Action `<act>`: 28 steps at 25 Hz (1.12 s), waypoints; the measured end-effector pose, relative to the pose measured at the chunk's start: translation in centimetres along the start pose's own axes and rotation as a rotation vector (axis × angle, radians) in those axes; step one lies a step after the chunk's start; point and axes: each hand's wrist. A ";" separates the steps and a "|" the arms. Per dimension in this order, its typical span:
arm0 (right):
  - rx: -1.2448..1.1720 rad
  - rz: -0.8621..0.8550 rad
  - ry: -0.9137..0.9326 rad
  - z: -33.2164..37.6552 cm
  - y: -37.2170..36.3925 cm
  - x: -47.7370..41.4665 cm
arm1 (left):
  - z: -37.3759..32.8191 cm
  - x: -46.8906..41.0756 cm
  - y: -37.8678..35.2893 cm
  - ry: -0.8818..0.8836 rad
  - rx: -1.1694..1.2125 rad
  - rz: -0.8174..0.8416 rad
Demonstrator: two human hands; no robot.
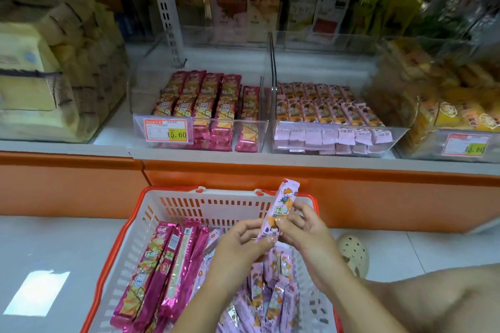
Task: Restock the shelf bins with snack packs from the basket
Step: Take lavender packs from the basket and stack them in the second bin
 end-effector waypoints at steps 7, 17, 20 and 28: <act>0.184 -0.191 0.467 18.0 1.8 -4.7 | -14.8 -3.1 -0.5 -0.656 -0.444 -0.236; 0.489 -0.243 0.289 20.8 2.0 -26.6 | -19.1 -11.3 -0.5 -0.611 -0.750 -0.220; 0.518 -0.180 0.124 20.1 0.7 -28.1 | -19.1 -11.4 -0.4 -0.609 -0.727 -0.194; 0.926 -0.104 0.040 19.8 -0.1 -26.3 | -19.0 -11.6 -0.3 -0.583 -0.667 -0.166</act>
Point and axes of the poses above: each hand's wrist, its own x-axis away from the middle knuckle, its own y-axis out of the back of the hand, z = x × y, and after that the axes turned 1 degree about y, right-handed
